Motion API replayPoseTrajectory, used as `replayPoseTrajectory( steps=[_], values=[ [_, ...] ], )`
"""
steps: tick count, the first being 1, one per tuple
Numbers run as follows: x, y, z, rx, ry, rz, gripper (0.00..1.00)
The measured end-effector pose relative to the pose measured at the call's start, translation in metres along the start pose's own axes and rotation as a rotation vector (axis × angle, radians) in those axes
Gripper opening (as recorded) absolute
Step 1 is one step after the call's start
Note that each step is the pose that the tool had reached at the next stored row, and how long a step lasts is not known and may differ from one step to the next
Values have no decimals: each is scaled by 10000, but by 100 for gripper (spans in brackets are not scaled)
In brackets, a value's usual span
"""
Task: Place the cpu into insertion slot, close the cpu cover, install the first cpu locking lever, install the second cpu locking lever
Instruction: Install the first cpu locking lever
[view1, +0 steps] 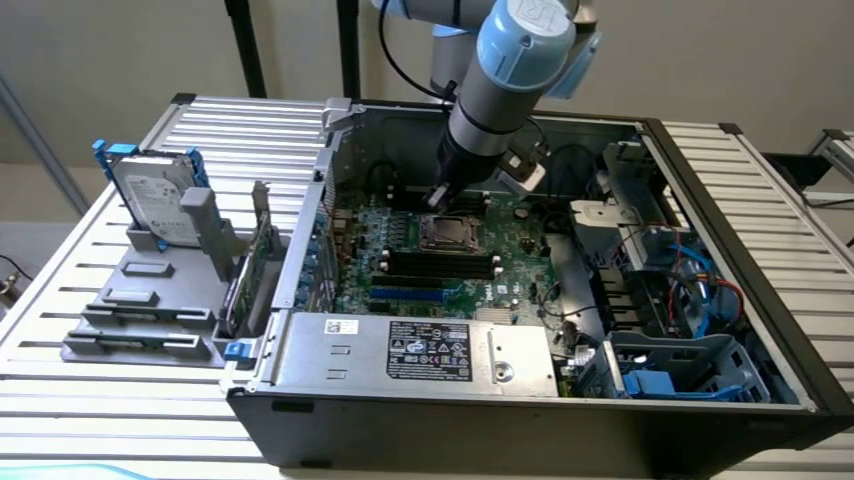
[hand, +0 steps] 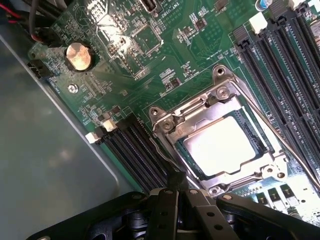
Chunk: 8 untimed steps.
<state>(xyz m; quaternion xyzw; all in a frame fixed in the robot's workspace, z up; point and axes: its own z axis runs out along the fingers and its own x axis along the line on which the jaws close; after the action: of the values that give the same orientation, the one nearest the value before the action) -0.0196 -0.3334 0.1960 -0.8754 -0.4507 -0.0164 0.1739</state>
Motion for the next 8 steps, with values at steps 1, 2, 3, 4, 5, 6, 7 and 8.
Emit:
replayPoseTrajectory(
  steps=[1,2,3,4,5,6,7,8],
  values=[
    [5,7,0,5,-11,30,11],
    [11,15,-1,9,-23,58,11],
    [17,23,-1,12,-34,85,11],
    [23,31,-1,13,-44,110,11],
    [29,38,-1,14,-51,136,11],
    [33,43,1,16,-54,162,11],
    [35,45,1,18,-53,193,11],
    [37,46,2,20,-50,230,11]
  ],
)
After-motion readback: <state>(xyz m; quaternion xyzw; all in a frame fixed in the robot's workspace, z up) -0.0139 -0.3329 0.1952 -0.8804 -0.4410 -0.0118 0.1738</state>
